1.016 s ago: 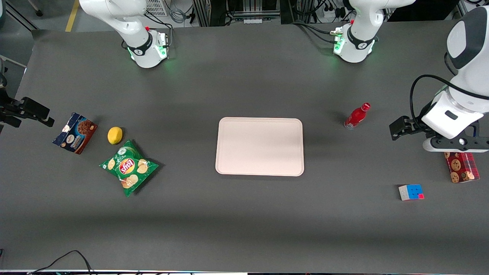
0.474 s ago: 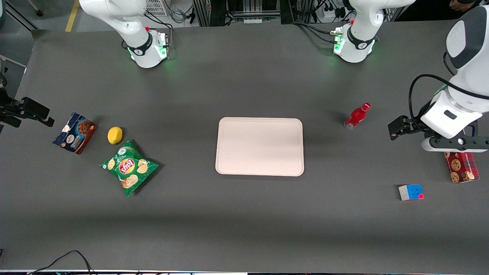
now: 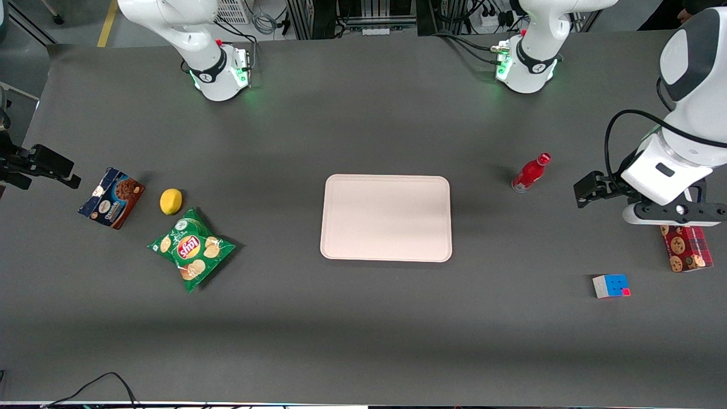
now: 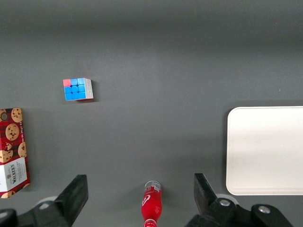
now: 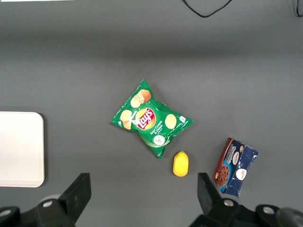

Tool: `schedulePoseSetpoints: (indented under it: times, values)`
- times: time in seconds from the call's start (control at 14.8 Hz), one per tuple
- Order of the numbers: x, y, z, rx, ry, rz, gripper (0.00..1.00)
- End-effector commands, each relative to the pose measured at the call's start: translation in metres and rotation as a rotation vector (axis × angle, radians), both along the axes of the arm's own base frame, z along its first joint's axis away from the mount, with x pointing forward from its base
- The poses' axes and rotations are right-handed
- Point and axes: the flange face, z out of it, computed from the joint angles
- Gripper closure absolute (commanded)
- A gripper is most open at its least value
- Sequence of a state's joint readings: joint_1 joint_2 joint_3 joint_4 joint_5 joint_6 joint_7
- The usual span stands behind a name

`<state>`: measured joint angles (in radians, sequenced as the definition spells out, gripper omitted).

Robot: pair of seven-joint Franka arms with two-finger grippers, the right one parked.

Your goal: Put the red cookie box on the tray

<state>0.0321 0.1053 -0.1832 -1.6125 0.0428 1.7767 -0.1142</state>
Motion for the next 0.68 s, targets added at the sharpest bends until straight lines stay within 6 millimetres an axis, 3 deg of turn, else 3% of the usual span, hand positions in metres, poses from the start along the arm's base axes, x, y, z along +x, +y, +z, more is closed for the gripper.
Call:
schedulePoseSetpoints:
  times: [0.0,0.34,0.54,0.61]
  values:
    - [-0.002,-0.003,0.007,-0.007,0.008,-0.001,0.00]
    - [-0.001,0.004,0.007,-0.003,0.006,-0.006,0.00]
    - [0.000,0.019,0.007,0.010,0.011,0.013,0.00]
    - [0.001,0.036,0.007,0.019,0.011,0.020,0.00]
